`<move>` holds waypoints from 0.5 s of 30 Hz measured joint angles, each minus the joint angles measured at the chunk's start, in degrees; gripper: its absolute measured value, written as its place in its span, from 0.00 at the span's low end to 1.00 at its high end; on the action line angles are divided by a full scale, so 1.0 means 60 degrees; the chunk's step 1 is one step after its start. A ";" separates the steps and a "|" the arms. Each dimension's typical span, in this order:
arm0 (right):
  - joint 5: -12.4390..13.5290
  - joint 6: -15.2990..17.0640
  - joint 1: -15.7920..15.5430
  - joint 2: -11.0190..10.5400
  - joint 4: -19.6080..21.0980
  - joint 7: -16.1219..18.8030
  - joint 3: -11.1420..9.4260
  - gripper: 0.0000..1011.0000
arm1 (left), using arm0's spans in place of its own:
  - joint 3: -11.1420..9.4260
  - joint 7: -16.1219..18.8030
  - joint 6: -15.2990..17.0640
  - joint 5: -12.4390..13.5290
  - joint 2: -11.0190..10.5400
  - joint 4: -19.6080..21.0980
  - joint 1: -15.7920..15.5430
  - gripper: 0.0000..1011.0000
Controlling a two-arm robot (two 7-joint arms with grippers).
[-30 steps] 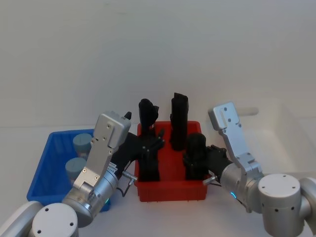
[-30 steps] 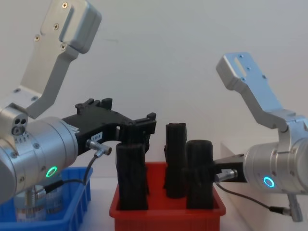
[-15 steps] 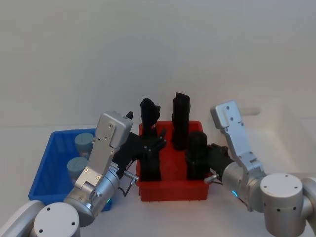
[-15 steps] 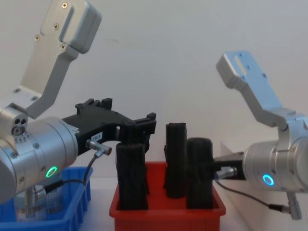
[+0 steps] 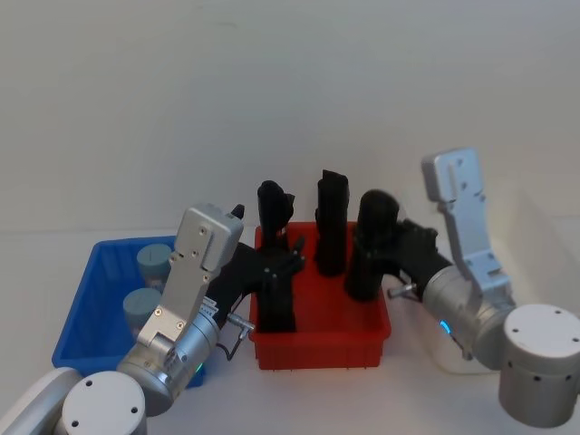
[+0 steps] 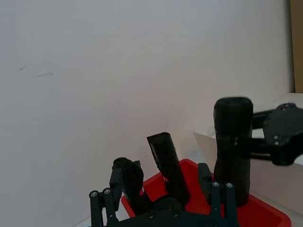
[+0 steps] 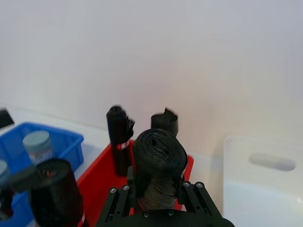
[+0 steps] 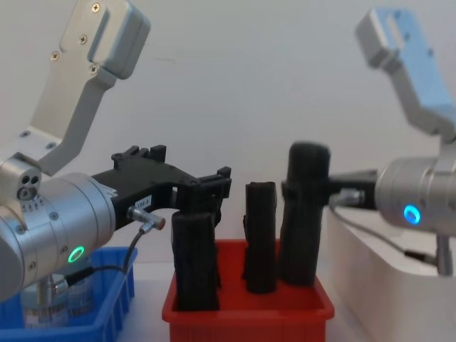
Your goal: Pick the cotton swabs from the blue box and place them into the white box.
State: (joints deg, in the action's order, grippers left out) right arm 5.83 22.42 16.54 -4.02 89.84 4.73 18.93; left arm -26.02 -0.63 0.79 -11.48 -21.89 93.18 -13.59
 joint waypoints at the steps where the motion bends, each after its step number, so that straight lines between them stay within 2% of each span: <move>1: 0.0027 -0.0050 -0.0009 -0.0007 0.0054 -0.0044 -0.0021 0.43 | 0.0000 0.0001 0.0000 0.0000 -0.0001 0.0000 0.0000 0.99; 15: 0.0351 -0.1043 -0.0025 -0.0250 0.0986 -0.1211 -0.0603 0.43 | -0.0001 0.0000 0.0000 0.0000 0.0000 0.0000 0.0000 0.99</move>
State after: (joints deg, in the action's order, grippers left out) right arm 7.93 16.16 16.39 -5.52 95.75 -2.54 15.31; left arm -26.02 -0.63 0.79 -11.48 -21.90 93.18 -13.59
